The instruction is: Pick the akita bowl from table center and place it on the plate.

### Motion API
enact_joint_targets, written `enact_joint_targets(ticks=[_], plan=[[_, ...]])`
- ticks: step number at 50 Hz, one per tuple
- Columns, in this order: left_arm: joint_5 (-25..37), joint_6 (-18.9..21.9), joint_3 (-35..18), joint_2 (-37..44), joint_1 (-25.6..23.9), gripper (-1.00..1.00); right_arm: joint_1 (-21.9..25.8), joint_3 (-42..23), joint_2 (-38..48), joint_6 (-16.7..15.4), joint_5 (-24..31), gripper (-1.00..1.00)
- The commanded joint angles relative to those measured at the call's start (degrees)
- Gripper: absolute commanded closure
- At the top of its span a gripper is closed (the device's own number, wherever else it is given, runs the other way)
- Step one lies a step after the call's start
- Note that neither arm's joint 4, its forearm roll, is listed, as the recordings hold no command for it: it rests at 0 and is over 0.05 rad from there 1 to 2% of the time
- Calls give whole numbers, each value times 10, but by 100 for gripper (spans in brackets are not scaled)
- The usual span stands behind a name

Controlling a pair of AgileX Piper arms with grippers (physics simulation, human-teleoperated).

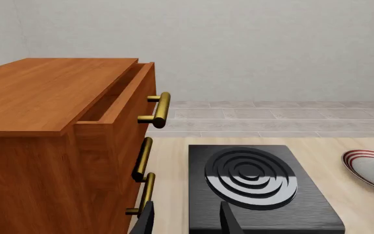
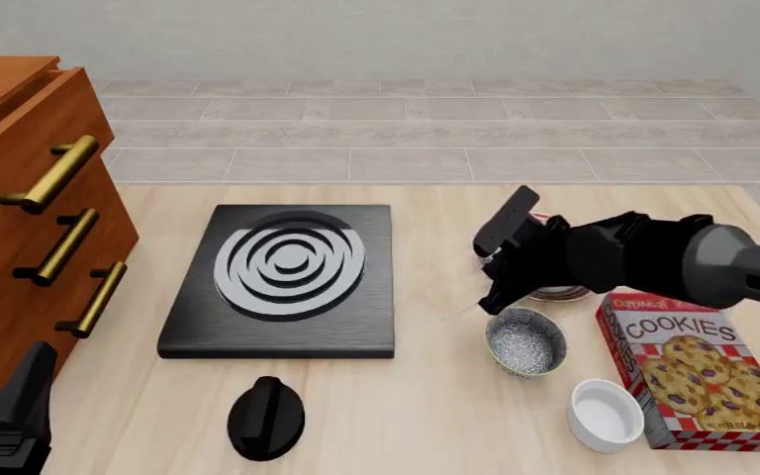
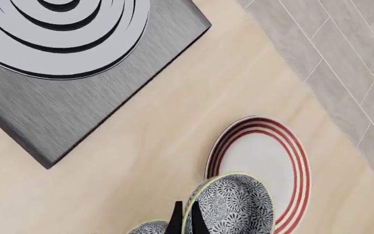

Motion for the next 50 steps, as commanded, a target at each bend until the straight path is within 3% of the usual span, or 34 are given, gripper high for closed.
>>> enact_joint_targets(ticks=[1,50], plan=[[0,0,0,0,0,-100,-20,-12,3,-10,3,100],[0,0,0,0,0,-100,-84,-54,48,-42,0,100]])
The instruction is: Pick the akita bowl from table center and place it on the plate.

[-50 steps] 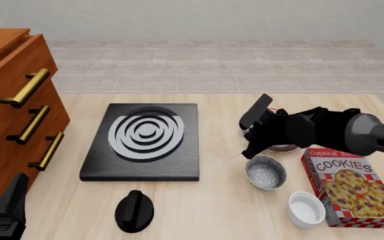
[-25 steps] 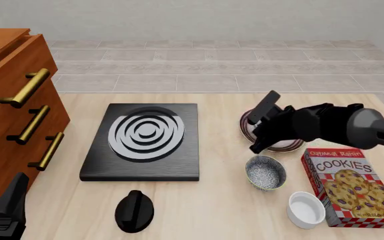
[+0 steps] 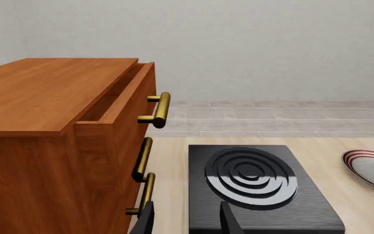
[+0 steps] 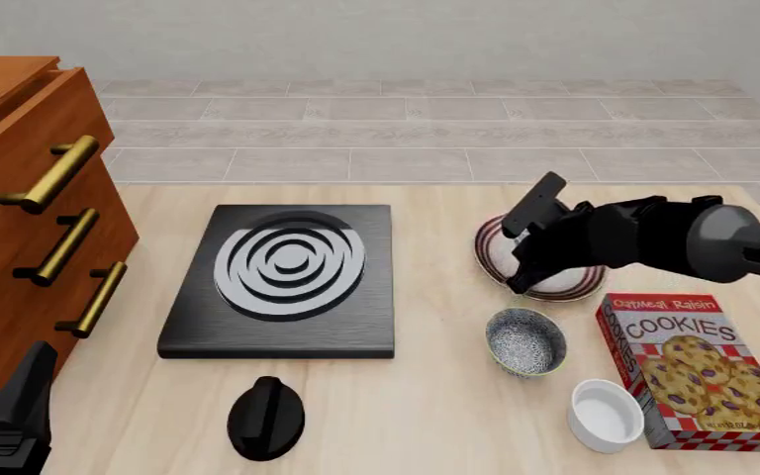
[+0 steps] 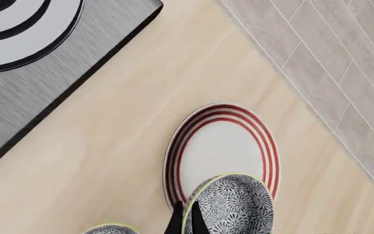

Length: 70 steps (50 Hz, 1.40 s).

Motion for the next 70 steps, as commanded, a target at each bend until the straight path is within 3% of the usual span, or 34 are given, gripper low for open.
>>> enact_joint_targets(ticks=[1,36,70], plan=[[0,0,0,0,0,-100,-11,-12,8,-3,-3,100],[0,0,0,0,0,-100,-39,-74,65,-24,-4,100],[0,0,0,0,0,-100,-56,-105,93,-22,-3,100]])
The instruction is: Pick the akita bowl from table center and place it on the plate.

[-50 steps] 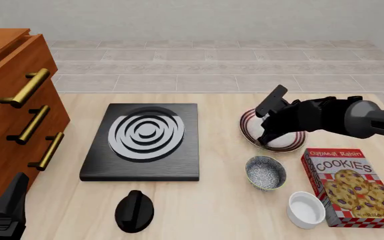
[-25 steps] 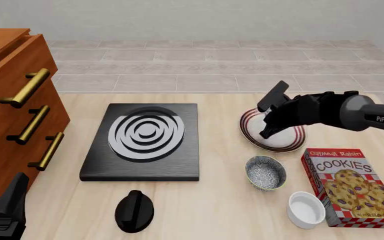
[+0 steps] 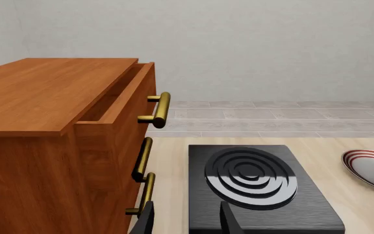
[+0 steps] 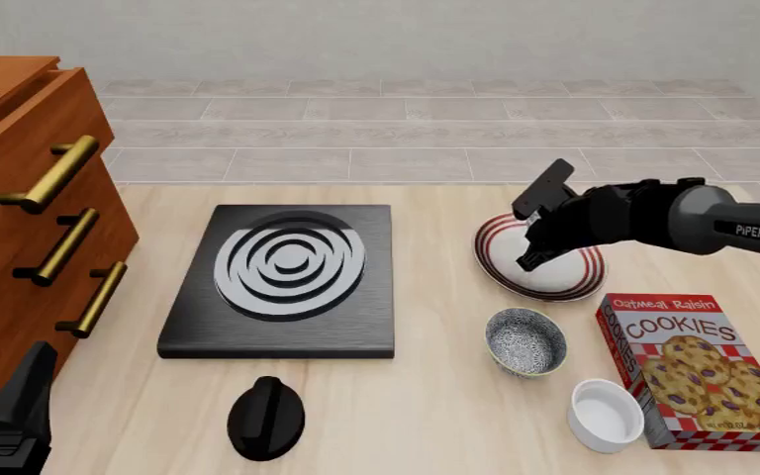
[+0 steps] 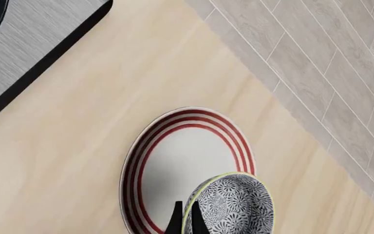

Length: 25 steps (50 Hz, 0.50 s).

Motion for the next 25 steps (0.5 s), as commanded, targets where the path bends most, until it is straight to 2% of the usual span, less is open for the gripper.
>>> enact_joint_targets(ticks=[1,25], plan=[[0,0,0,0,0,-100,-7,-16,10,3,-3,100],[0,0,0,0,0,-100,-6,-35,44,8,-15,100]])
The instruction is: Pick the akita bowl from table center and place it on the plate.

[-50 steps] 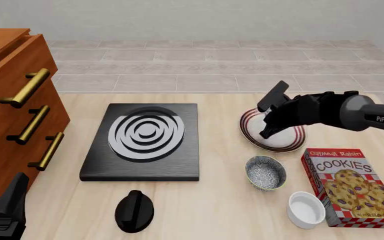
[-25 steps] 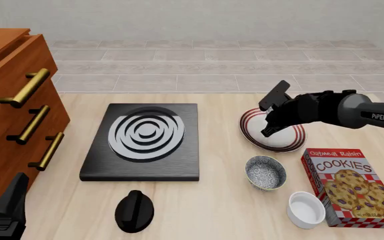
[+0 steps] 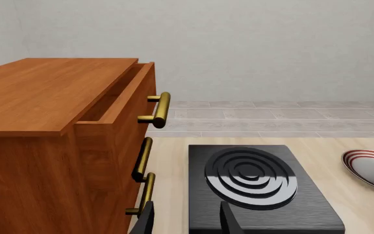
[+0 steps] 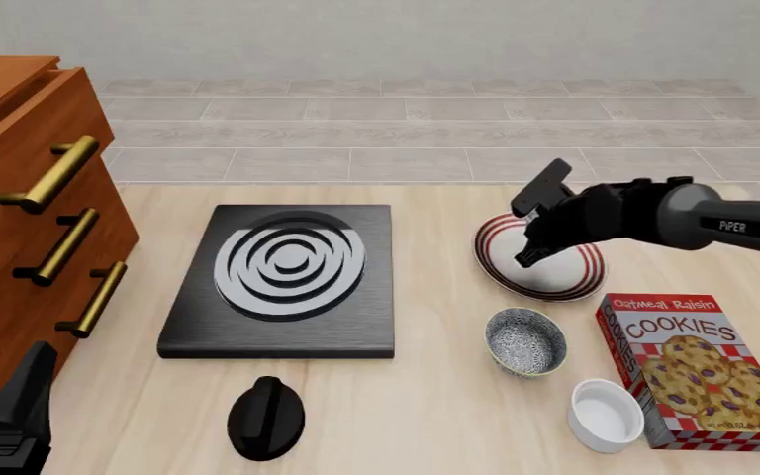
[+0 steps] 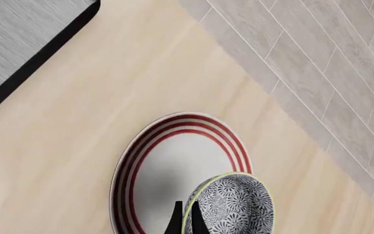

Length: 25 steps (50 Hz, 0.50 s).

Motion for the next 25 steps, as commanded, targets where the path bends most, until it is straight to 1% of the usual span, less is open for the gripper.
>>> enact_joint_targets(ticks=[1,25], plan=[[0,0,0,0,0,-100,1,-9,12,6,-8,100],[0,0,0,0,0,-100,3,-23,21,13,-9,100]])
